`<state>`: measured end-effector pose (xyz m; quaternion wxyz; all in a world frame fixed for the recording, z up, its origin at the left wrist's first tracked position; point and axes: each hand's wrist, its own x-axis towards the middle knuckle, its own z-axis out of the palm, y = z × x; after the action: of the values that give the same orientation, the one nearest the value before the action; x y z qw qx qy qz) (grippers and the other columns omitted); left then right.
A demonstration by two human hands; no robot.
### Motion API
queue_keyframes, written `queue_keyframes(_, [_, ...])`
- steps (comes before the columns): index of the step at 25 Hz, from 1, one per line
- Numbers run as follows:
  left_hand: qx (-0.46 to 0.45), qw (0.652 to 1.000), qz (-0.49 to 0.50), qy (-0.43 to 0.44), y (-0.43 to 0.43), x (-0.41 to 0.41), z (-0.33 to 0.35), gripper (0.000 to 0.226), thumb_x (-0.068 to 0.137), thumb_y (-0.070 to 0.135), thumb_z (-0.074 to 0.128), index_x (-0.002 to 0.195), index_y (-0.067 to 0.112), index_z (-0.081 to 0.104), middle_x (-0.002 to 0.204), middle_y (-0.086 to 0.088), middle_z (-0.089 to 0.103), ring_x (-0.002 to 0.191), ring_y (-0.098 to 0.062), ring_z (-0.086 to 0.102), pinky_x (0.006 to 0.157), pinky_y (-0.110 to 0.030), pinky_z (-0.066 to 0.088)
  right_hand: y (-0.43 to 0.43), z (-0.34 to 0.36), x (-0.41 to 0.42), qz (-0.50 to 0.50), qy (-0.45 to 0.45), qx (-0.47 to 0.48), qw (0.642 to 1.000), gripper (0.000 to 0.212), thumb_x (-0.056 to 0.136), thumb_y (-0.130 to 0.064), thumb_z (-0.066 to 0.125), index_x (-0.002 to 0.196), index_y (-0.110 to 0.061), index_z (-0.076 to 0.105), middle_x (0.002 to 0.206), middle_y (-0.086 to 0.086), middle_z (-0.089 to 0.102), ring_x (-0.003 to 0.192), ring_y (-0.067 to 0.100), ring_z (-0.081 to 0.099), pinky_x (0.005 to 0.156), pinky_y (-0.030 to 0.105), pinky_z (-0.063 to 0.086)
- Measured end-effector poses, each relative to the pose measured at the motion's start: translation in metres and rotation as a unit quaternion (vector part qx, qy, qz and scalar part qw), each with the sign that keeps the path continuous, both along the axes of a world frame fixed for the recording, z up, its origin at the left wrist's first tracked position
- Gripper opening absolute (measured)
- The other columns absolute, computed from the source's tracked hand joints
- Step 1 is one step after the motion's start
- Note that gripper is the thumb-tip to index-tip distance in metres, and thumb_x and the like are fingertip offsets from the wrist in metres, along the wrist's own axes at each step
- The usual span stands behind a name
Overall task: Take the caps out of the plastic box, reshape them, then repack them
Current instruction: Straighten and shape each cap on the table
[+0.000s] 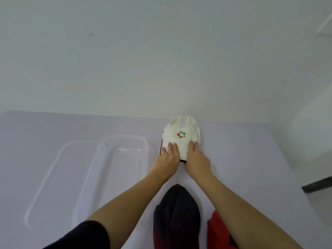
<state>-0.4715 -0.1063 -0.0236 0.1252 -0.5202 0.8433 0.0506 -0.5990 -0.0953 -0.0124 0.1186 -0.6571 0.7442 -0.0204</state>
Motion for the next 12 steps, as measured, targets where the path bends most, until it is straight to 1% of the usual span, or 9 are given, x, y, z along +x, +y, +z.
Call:
queue_keyframes(2, [-0.021, 0.998, 0.030, 0.046, 0.007, -0.008, 0.025, 0.060, 0.046, 0.015, 0.089, 0.100, -0.006, 0.070, 0.091, -0.022, 0.073, 0.060, -0.029, 0.070, 0.035, -0.026, 0.049, 0.005, 0.023, 0.000, 0.004, 0.054, -0.030, 0.998, 0.059, 0.096, -0.012, 0.041, 0.145, 0.004, 0.013, 0.128, 0.023, 0.050, 0.098, 0.031, 0.063, 0.068, 0.036, 0.048])
queue_keyframes(3, [-0.029, 0.998, 0.025, 0.046, 0.015, -0.012, 0.044, 0.060, 0.051, 0.014, 0.086, 0.105, -0.008, 0.067, 0.096, -0.022, 0.071, 0.060, -0.028, 0.070, 0.036, -0.025, 0.047, 0.009, 0.034, 0.000, 0.023, 0.081, -0.066, 0.994, 0.058, 0.093, -0.011, 0.047, 0.141, 0.008, 0.022, 0.115, 0.023, 0.058, 0.088, 0.029, 0.066, 0.063, 0.034, 0.050])
queue_keyframes(5, [-0.001, 0.992, 0.073, 0.101, 0.019, -0.018, 0.072, 0.058, 0.077, 0.009, 0.068, 0.126, -0.013, 0.047, 0.119, -0.026, 0.060, 0.071, -0.031, 0.069, 0.047, -0.029, 0.045, 0.018, 0.055, 0.000, 0.060, 0.119, -0.087, 0.987, 0.062, 0.074, -0.010, 0.073, 0.126, 0.011, 0.048, 0.086, 0.020, 0.066, 0.062, 0.024, 0.067, 0.046, 0.027, 0.048])
queue_keyframes(6, [-0.025, 0.988, 0.093, 0.123, 0.020, -0.019, 0.073, 0.058, 0.081, 0.007, 0.063, 0.131, -0.014, 0.041, 0.124, -0.027, 0.055, 0.072, -0.032, 0.069, 0.050, -0.030, 0.045, 0.020, 0.060, -0.001, 0.073, 0.128, -0.098, 0.984, 0.061, 0.071, -0.008, 0.075, 0.125, 0.010, 0.050, 0.085, 0.020, 0.066, 0.062, 0.025, 0.066, 0.045, 0.028, 0.048])
queue_keyframes(7, [-0.053, 0.987, 0.093, 0.122, 0.024, -0.020, 0.074, 0.062, 0.075, 0.008, 0.070, 0.127, -0.014, 0.046, 0.118, -0.028, 0.060, 0.063, -0.030, 0.069, 0.046, -0.027, 0.045, 0.024, 0.067, -0.004, 0.081, 0.104, -0.097, 0.987, 0.058, 0.079, -0.005, 0.067, 0.130, 0.008, 0.045, 0.096, 0.022, 0.064, 0.072, 0.029, 0.067, 0.052, 0.032, 0.050])
queue_keyframes(9, [-0.096, 0.985, 0.073, 0.125, 0.029, -0.016, 0.073, 0.067, 0.044, 0.009, 0.088, 0.105, -0.010, 0.066, 0.094, -0.023, 0.071, 0.039, -0.020, 0.061, 0.031, -0.020, 0.039, 0.031, 0.079, -0.012, 0.090, 0.025, -0.131, 0.987, 0.052, 0.086, 0.001, 0.053, 0.135, 0.004, 0.038, 0.113, 0.022, 0.059, 0.090, 0.036, 0.063, 0.065, 0.039, 0.050])
queue_keyframes(10, [-0.120, 0.980, 0.073, 0.141, 0.028, -0.017, 0.071, 0.068, 0.037, 0.007, 0.089, 0.100, -0.008, 0.069, 0.089, -0.022, 0.072, 0.037, -0.019, 0.060, 0.029, -0.019, 0.039, 0.033, 0.083, -0.016, 0.084, 0.000, -0.153, 0.985, 0.051, 0.085, 0.001, 0.052, 0.134, 0.003, 0.039, 0.114, 0.022, 0.059, 0.091, 0.037, 0.062, 0.067, 0.040, 0.049])
queue_keyframes(11, [-0.140, 0.977, 0.070, 0.146, 0.033, -0.017, 0.075, 0.069, 0.037, 0.005, 0.089, 0.102, -0.008, 0.068, 0.092, -0.022, 0.072, 0.042, -0.020, 0.063, 0.032, -0.021, 0.042, 0.036, 0.084, -0.020, 0.075, -0.004, -0.166, 0.983, 0.050, 0.085, -0.001, 0.053, 0.133, 0.003, 0.039, 0.115, 0.021, 0.059, 0.092, 0.036, 0.062, 0.069, 0.040, 0.049])
queue_keyframes(12, [-0.146, 0.976, 0.064, 0.146, 0.040, -0.015, 0.081, 0.070, 0.046, 0.004, 0.086, 0.111, -0.009, 0.063, 0.103, -0.025, 0.069, 0.053, -0.023, 0.067, 0.039, -0.024, 0.048, 0.040, 0.085, -0.021, 0.070, 0.012, -0.164, 0.984, 0.049, 0.088, -0.003, 0.051, 0.134, 0.003, 0.037, 0.116, 0.020, 0.059, 0.094, 0.034, 0.062, 0.071, 0.038, 0.050])
